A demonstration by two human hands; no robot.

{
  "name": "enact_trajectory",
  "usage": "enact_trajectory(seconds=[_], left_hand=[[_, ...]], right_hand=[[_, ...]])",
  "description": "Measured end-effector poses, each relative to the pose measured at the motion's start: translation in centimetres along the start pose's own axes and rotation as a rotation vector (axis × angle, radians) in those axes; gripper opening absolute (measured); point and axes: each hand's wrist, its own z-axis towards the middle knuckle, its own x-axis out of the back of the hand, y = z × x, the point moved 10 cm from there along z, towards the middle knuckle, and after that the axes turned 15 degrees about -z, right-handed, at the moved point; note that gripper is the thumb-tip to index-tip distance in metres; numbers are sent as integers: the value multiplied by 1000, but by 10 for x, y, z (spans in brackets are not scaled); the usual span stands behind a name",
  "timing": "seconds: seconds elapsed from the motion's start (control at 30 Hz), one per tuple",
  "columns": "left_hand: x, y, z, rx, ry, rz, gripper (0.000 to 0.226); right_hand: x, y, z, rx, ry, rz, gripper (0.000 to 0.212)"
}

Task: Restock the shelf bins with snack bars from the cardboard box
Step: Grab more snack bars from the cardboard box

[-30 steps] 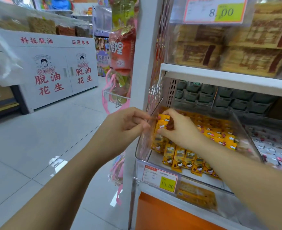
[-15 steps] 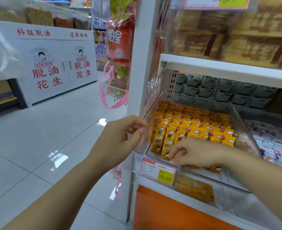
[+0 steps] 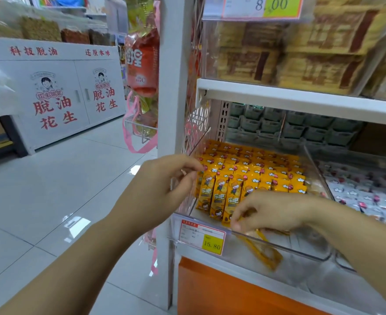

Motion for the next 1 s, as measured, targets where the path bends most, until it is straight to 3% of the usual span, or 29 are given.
enact_trajectory(seconds=[0.13,0.3,0.47,0.53,0.6,0.67,0.83,1.0], left_hand=[[-31,-12,0,139,-207,-9,20],[-50,-31,-9,307,-382,-27,51],[-49,-28,-7,302,-353,-148,37],[-44,-27,-4,263,-256,-137,34],[-39,-26,-1,222,-156,-78,37],[-42,-22,1,173,-119,-24,40],[-51,-16,8,149,-130,-75,40],[-71,-26,22,234,-181,-79,27]], right_hand=[[51,-8,-23,41,328,152,8],[68,-24,-45,162,406,359,8],[77,-29,-57,157,546,383,15],[77,-29,-60,145,630,444,5],[76,-23,-61,77,713,492,39],[73,-19,-58,25,749,525,50],[85,5,-72,-15,858,547,31],[106,37,-111,-171,972,205,29]])
